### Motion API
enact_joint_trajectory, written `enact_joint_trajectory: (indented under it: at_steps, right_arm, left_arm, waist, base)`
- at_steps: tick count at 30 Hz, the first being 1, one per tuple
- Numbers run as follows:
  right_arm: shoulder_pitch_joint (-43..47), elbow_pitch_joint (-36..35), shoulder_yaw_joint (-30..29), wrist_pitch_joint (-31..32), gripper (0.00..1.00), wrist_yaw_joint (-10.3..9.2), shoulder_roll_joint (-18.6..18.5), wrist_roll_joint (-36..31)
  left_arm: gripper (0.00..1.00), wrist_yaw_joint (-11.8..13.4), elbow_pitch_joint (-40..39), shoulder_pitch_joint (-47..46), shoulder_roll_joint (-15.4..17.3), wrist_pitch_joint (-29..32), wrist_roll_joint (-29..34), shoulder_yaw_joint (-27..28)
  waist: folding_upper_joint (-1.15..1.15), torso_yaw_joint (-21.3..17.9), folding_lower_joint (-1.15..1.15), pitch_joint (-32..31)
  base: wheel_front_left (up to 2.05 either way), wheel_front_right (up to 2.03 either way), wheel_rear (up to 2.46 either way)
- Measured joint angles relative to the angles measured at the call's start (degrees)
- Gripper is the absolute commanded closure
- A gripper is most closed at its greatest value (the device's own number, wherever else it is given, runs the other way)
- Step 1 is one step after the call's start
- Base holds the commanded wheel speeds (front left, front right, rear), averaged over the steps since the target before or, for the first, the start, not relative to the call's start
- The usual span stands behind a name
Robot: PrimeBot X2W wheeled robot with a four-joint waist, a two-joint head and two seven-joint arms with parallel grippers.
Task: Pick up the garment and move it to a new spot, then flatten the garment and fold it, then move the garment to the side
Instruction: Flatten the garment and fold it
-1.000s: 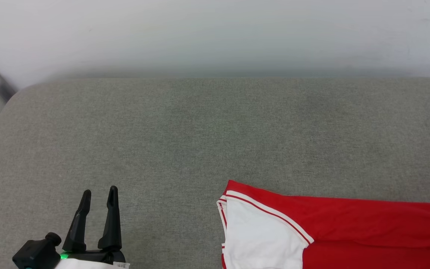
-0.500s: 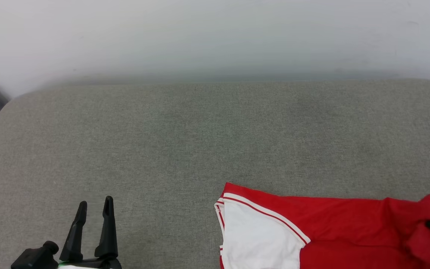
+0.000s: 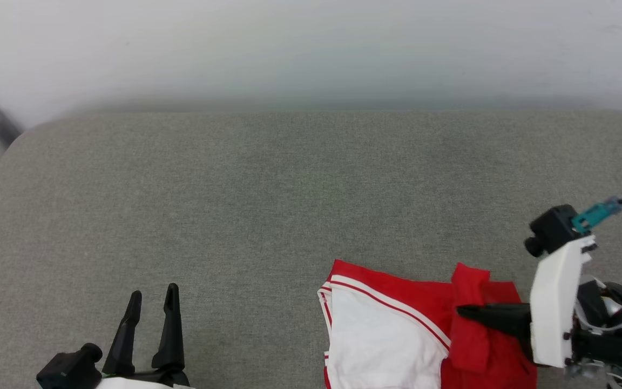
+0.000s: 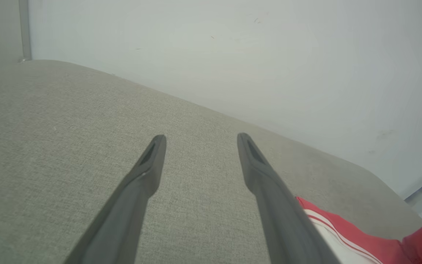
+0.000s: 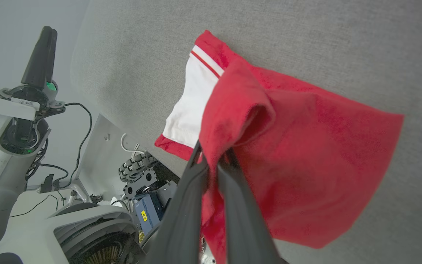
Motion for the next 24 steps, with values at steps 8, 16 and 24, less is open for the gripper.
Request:
enact_joint_trajectory:
  at_steps: [8, 16, 24]
  right_arm:
    - [-9.2, 7.7, 11.0, 1.8, 1.0, 0.0, 2.8, -3.1]
    - [-16.6, 18.9, 18.0, -3.9, 1.0, 0.0, 6.3, -3.7]
    - [-19.8, 28.5, 24.0, -8.6, 1.0, 0.0, 7.3, -4.0]
  left_arm:
    - [0.0, 0.0, 1.5, -1.0, 0.4, 0.0, -0.3, -0.9]
    - [0.0, 0.0, 3.1, -2.3, 0.8, 0.0, -0.8, -2.3]
    - [0.0, 0.0, 4.9, -3.2, 0.7, 0.0, -1.4, -3.2]
  waist:
    - [0.0, 0.5, 0.0, 0.5]
    - [0.0, 1.4, 0.0, 1.3]
    - [0.0, 2.4, 0.0, 1.9]
  base:
    - [0.0, 0.0, 0.0]
    - [0.0, 0.0, 0.0]
    - [0.0, 0.0, 0.0]
